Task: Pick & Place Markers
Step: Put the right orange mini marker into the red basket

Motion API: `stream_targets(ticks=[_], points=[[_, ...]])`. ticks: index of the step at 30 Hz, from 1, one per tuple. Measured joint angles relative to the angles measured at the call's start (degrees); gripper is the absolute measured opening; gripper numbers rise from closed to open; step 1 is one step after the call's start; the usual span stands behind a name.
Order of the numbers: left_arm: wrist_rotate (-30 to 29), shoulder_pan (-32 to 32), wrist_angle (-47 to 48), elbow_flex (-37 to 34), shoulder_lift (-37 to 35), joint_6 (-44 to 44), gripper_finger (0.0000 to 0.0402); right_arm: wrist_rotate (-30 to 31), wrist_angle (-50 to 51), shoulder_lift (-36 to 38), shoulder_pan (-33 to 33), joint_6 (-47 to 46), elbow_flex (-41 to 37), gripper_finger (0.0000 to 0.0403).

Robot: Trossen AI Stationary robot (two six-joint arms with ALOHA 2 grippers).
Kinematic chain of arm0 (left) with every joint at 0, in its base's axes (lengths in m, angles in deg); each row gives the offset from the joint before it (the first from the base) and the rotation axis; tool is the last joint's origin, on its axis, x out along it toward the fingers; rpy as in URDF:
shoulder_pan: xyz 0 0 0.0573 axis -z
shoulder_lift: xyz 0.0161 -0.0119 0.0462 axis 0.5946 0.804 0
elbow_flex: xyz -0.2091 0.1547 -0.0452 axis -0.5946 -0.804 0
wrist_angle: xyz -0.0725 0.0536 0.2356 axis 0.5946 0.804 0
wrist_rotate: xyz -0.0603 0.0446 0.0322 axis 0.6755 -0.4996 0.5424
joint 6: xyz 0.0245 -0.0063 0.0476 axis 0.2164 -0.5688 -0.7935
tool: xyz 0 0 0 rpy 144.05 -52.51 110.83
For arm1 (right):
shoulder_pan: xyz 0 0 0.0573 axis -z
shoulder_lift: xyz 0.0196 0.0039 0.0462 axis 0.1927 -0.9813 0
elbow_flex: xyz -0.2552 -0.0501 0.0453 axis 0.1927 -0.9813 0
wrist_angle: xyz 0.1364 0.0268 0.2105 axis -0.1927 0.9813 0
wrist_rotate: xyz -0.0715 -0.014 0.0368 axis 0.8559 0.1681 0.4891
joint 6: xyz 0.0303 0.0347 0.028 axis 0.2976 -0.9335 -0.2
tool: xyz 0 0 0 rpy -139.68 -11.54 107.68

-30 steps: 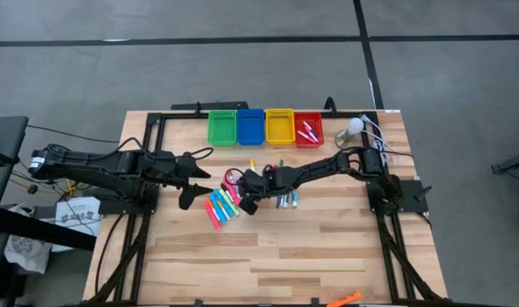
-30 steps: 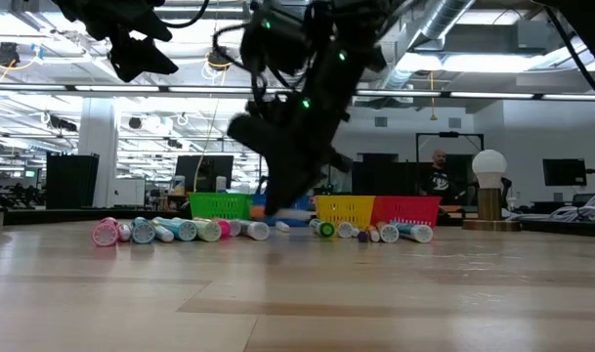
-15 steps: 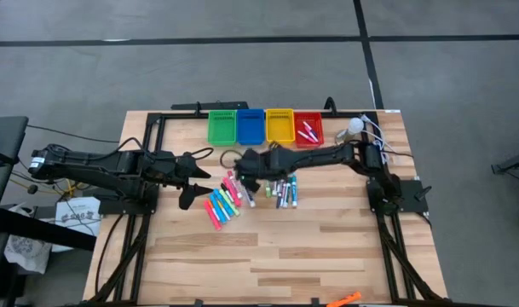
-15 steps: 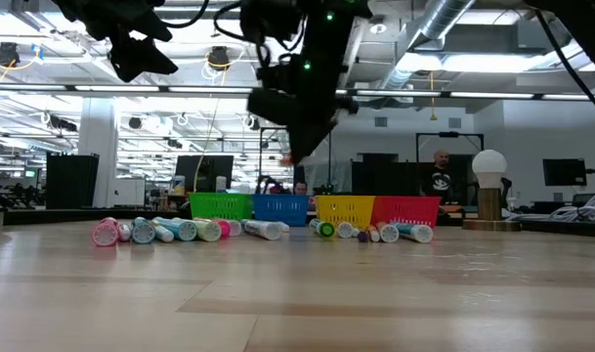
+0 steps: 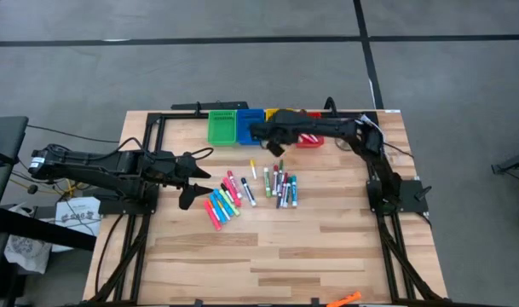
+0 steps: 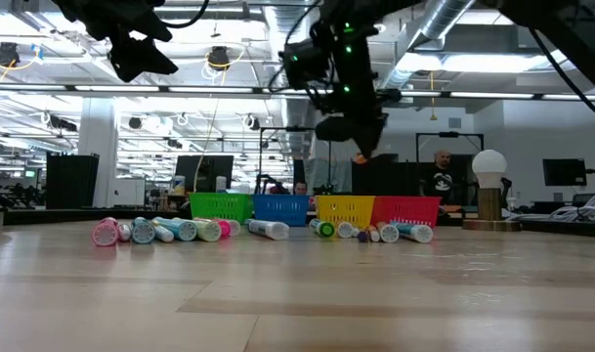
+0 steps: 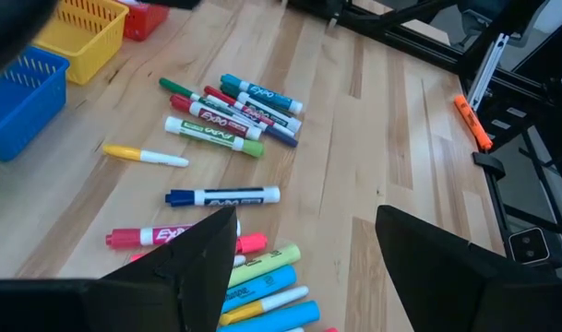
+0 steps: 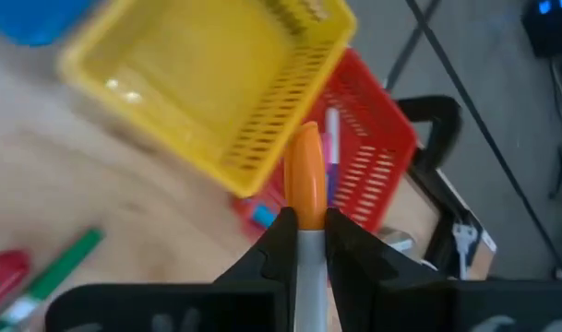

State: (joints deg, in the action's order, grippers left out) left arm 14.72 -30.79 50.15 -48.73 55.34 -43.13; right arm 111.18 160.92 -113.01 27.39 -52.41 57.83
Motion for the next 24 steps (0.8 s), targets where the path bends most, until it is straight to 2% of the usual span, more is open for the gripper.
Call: stream_targets(ticks=[5, 13, 21, 24], points=[[-0.01, 0.0, 0.15, 0.0, -0.02, 0.0, 0.026, -0.02, 0.54, 0.0, 4.59, -0.32, 0.0, 0.0024], [-0.01, 0.0, 0.24, 0.0, -0.02, 0.2, 0.026, -1.08, 0.42, 0.0, 9.59, -2.55, -4.67, 0.006], [-0.84, 0.0, 0.38, 0.0, -0.02, 0.22, 0.026, -1.25, -3.78, 0.02, 9.03, -2.97, -10.5, 0.0065], [-0.9, 0.0, 0.37, 0.0, -0.02, 0.22, 0.026, 0.5, -4.1, 0.02, 8.26, -2.94, -11.11, 0.0065]])
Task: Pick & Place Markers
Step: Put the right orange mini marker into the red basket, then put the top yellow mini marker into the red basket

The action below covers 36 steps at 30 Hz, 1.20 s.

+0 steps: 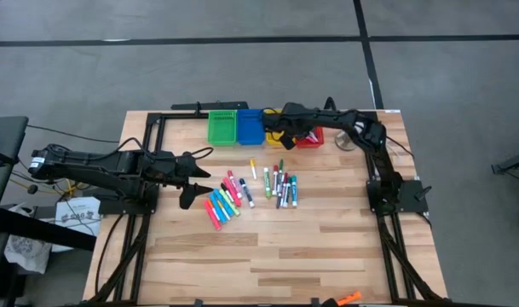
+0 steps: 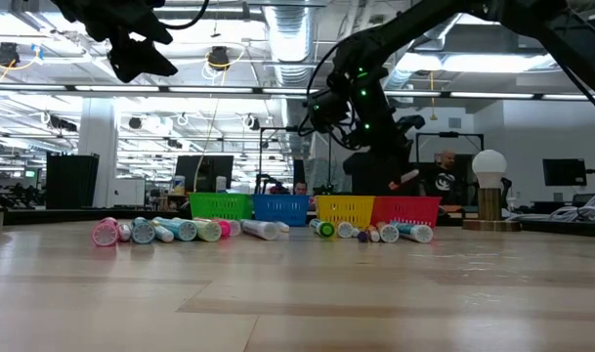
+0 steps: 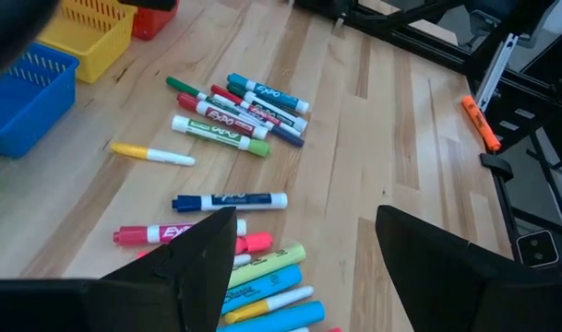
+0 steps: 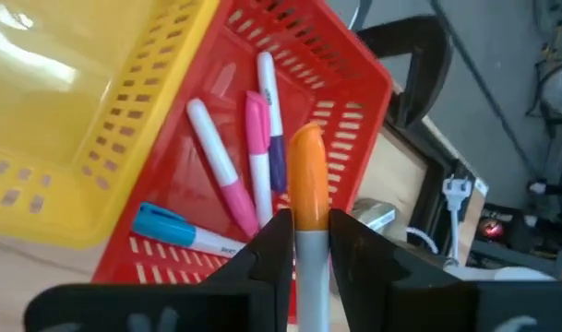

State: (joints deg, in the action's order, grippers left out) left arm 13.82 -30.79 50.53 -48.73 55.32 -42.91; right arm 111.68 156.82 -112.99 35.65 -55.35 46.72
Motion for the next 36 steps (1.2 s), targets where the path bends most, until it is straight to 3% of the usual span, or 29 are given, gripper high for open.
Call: stream_targets(ticks=[17, 27, 32, 36], points=[[0.71, 0.0, 0.0, 0.01, 0.0, 1.51, 0.026, -0.42, 0.49, 1.4, -0.32, -0.52, 1.16, 0.0066], [0.7, 0.0, 0.0, 0.02, 0.0, 0.31, 0.026, -1.93, -25.5, 11.95, -13.03, -4.92, 1.45, 0.0066], [0.7, -0.02, -0.01, 0.03, -0.62, -1.74, 0.026, -2.16, -37.59, 10.59, -19.72, -2.29, 1.55, 0.0066], [0.7, -0.04, 0.0, 0.07, -2.12, -3.15, 0.026, -2.75, -40.01, 6.54, -22.01, -4.01, 1.49, 0.0066]])
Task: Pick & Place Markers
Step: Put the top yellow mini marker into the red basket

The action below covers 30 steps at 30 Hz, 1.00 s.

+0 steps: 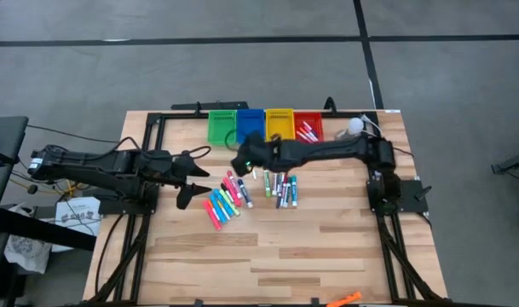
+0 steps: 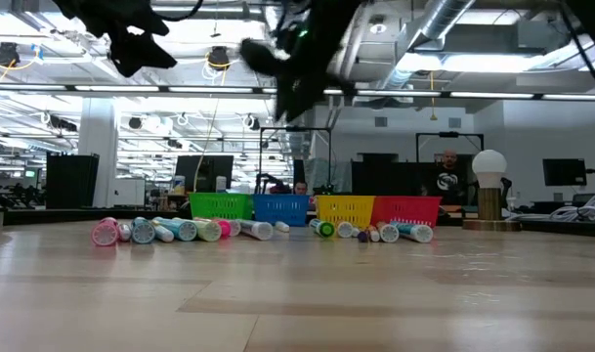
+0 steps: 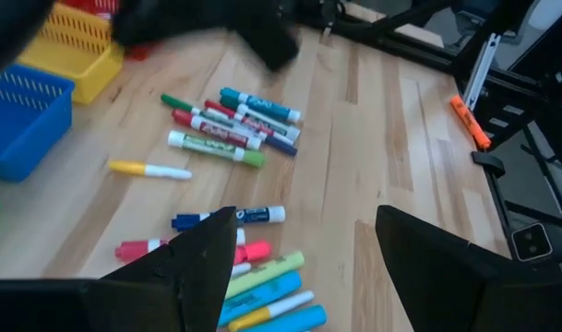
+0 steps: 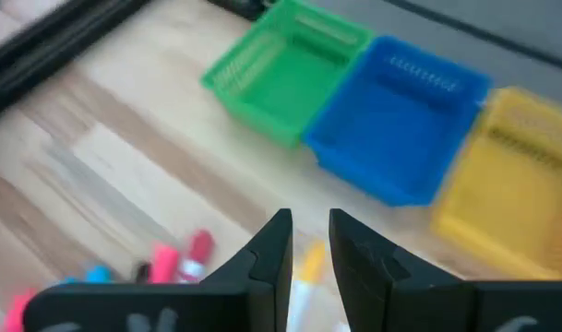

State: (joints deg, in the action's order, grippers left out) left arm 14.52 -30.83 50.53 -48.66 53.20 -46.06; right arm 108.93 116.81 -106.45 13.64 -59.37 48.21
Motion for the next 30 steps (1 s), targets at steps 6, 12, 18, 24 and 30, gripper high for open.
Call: stream_targets(ticks=[6, 12, 18, 24, 30], points=[[0.0, 0.0, 0.78, 0.0, -2.68, -0.13, 0.026, -1.83, 3.7, -4.51, -0.23, -5.89, -0.25, 0.0067], [0.01, 0.04, 2.94, -0.02, -4.54, 0.09, 0.026, -5.24, 1.12, -7.79, -0.12, -7.41, -0.1, 0.0067], [0.02, 0.04, 3.32, -0.02, -5.46, 0.53, 0.026, -10.01, 1.96, -9.92, 1.71, -8.48, -0.18, 0.0069], [0.03, 0.04, 3.27, -0.02, -5.78, 1.42, 0.026, -11.3, 0.72, -10.69, 2.23, -9.06, -0.24, 0.0123], [0.04, 0.04, 3.21, -0.02, -5.81, 1.64, 0.026, -11.27, 0.65, -10.71, 2.39, -8.99, -0.13, 0.0199]])
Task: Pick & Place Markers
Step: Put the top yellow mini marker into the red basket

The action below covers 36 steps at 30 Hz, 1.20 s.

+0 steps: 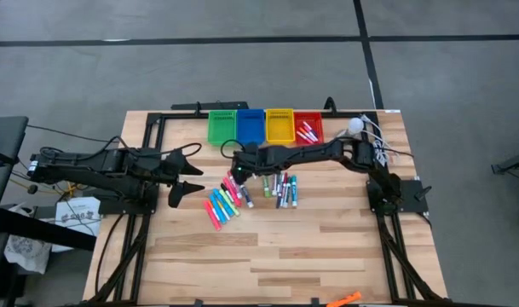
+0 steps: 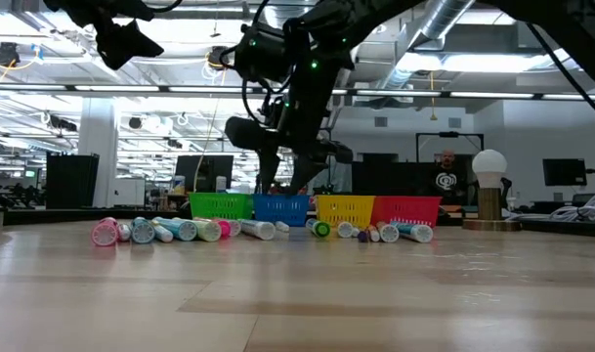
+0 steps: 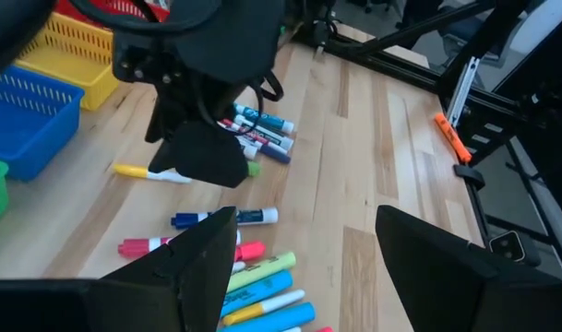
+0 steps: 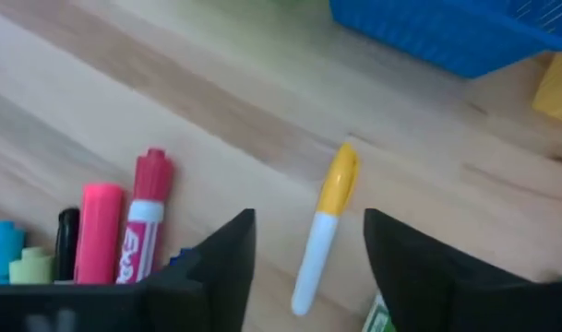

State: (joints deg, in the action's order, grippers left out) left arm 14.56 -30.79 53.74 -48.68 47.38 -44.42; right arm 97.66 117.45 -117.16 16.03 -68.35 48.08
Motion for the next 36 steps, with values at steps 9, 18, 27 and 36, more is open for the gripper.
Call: stream_targets(ticks=[9, 18, 27, 36], points=[[-0.02, 0.0, -0.02, 0.0, 0.02, 0.22, 0.026, -1.11, -1.37, -5.87, 0.05, 0.47, 0.0, 0.0216], [-0.02, 0.0, -0.02, 0.0, 0.02, 0.22, 0.026, 2.12, -0.54, -6.97, -0.55, -0.87, 0.24, 0.013], [-0.02, 0.0, -0.02, 0.0, 0.02, 0.22, 0.026, 0.88, 1.92, -6.32, -0.29, 1.82, 0.53, 0.0025], [-0.02, -0.02, -0.07, -0.02, 0.02, 0.22, 0.026, 5.44, 14.35, 2.71, -0.37, 2.59, 2.62, 0.0021]])
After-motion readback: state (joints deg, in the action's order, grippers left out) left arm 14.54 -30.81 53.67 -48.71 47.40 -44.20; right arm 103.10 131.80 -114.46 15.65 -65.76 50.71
